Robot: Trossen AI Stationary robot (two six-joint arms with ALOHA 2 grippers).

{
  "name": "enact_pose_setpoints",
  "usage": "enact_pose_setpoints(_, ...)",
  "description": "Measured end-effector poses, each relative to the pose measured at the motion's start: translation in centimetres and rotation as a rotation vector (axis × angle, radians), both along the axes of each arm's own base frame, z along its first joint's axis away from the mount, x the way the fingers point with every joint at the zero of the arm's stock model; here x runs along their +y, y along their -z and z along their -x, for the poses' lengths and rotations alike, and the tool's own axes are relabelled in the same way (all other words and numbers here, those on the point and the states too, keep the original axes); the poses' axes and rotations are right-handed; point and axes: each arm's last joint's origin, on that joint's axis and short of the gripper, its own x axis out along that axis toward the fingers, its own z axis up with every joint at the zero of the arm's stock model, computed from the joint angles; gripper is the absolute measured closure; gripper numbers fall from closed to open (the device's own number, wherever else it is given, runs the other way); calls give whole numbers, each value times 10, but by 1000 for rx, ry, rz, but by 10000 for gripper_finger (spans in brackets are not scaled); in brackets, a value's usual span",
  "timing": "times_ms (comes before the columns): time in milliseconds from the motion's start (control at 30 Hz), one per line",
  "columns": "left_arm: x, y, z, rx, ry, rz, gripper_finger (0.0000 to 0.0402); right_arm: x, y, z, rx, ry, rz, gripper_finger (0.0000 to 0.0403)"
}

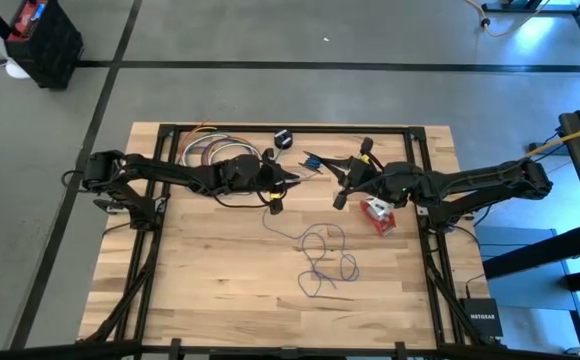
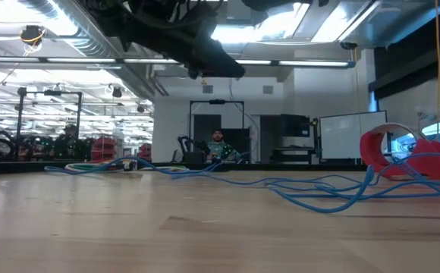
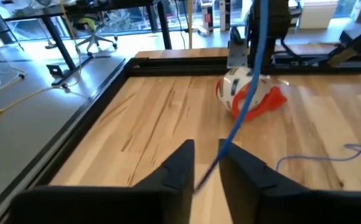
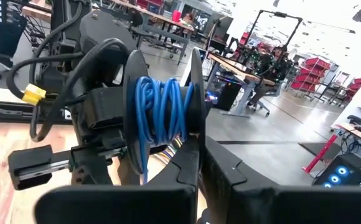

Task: Coil cords
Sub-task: Coil the blue wire onto the spool

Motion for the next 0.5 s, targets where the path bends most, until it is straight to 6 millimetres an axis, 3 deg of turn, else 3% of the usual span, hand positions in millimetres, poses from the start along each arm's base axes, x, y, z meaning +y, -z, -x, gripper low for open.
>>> enact_pose_setpoints(167,0,-1,3,26,4,-14,301,0,0,0,2,0,1,391)
enact_pose_setpoints(500,-5,1,-9,-78,118,6,303,0,0,0,2,-2,1,390)
